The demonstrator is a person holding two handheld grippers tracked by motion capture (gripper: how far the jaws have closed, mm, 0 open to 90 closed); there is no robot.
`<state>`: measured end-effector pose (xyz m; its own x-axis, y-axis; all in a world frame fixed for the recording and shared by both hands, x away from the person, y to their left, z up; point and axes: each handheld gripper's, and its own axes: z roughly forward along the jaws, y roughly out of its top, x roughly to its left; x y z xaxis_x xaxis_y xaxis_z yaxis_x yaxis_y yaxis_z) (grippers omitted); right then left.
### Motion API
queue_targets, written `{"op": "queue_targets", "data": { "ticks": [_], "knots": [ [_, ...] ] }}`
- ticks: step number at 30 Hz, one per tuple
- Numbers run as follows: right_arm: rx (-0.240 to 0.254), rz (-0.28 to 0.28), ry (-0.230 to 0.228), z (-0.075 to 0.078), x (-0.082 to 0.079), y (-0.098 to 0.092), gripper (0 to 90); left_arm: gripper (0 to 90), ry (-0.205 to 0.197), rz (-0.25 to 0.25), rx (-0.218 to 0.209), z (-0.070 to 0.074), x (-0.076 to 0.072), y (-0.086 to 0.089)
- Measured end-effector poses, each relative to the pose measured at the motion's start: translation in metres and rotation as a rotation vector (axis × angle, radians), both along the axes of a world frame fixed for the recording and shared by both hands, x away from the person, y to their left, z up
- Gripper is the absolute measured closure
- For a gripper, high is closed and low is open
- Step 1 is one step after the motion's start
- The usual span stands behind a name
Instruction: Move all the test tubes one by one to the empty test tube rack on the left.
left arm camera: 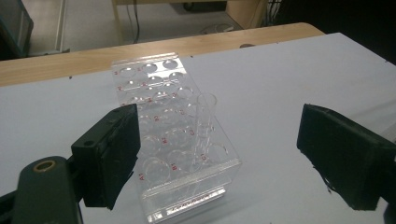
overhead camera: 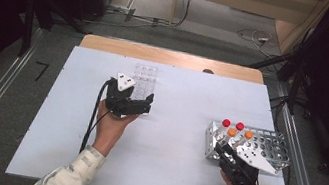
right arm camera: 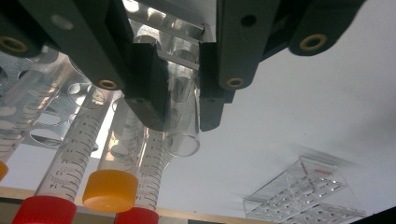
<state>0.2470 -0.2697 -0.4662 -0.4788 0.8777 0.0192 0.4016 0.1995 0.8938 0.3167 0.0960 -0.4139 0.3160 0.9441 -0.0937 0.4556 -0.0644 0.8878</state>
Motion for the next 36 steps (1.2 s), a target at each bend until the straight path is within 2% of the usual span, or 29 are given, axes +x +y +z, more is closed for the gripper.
{"op": "queue_targets", "data": {
  "ticks": [6,17,30,36],
  "knots": [
    [-0.001,-0.004,-0.004,0.002,0.000,-0.002,72.7,14.2,0.001,-0.001,-0.002,0.000,0.000,-0.001],
    [-0.019,-0.015,-0.053,0.024,-0.007,-0.003,73.2,12.2,-0.004,0.012,0.008,0.000,-0.001,0.000],
    [0.034,0.009,-0.089,0.049,-0.012,-0.008,73.4,10.5,-0.004,0.000,-0.002,0.001,-0.002,0.002],
    [0.033,0.032,-0.102,0.060,-0.015,-0.004,73.4,8.2,-0.003,-0.008,-0.015,0.001,-0.002,0.002]
  ]
}}
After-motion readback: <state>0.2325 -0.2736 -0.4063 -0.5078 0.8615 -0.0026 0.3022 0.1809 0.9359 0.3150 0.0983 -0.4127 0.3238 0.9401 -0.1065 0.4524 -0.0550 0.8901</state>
